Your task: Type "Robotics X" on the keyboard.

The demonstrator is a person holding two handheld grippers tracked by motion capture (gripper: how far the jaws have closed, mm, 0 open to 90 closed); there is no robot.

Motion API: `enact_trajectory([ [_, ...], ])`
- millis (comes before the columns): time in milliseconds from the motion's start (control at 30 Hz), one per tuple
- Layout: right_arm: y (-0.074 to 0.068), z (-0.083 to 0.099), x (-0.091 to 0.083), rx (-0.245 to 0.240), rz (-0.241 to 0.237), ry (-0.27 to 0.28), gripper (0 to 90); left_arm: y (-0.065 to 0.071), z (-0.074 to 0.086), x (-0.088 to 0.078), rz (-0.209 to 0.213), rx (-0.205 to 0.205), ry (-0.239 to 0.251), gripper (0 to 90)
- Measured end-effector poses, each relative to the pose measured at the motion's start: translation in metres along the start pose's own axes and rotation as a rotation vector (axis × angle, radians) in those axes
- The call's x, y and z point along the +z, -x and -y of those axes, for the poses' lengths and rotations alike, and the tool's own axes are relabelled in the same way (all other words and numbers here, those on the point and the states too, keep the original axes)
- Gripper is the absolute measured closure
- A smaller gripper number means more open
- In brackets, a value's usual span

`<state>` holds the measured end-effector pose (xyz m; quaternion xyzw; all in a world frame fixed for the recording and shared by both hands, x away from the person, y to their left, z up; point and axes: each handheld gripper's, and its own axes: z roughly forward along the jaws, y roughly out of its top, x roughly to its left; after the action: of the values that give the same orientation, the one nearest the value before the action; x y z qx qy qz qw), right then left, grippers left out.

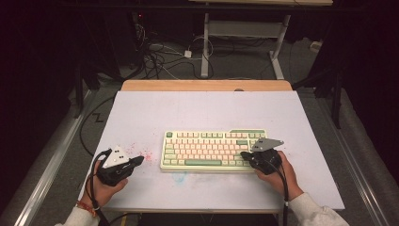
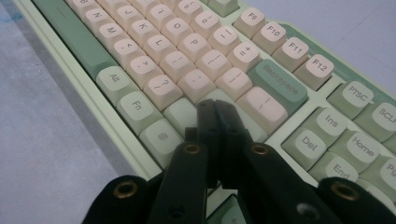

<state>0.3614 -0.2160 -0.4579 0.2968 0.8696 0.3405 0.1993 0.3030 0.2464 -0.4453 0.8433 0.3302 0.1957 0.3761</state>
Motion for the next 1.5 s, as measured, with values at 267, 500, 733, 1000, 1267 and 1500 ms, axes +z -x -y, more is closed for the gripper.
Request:
enact_trajectory([
  [267, -0.001, 0.0, 0.0, -0.007, 0.008, 0.002, 90.0, 0.0, -0.01, -0.005, 0.029, -0.032, -0.009, 87.5],
  [500, -0.002, 0.0, 0.0, -0.007, 0.016, 0.003, 90.0, 0.002, -0.018, 0.0, 0.027, -0.022, -0.027, 87.5],
  [733, -0.005, 0.0, 0.0, -0.026, 0.031, 0.002, 90.0, 0.006, -0.032, 0.011, 0.025, 0.02, -0.039, 87.5],
  [1000, -0.005, 0.001, 0.0, -0.028, 0.029, 0.004, 90.0, 0.007, -0.042, 0.023, 0.038, 0.038, -0.045, 87.5],
  [1267, -0.005, 0.001, 0.0, -0.023, 0.03, 0.007, 90.0, 0.013, -0.056, 0.036, 0.054, 0.078, -0.053, 87.4],
  [1500, -0.005, 0.001, 0.0, -0.022, 0.03, 0.007, 90.0, 0.02, -0.067, 0.051, 0.074, 0.111, -0.067, 87.3],
])
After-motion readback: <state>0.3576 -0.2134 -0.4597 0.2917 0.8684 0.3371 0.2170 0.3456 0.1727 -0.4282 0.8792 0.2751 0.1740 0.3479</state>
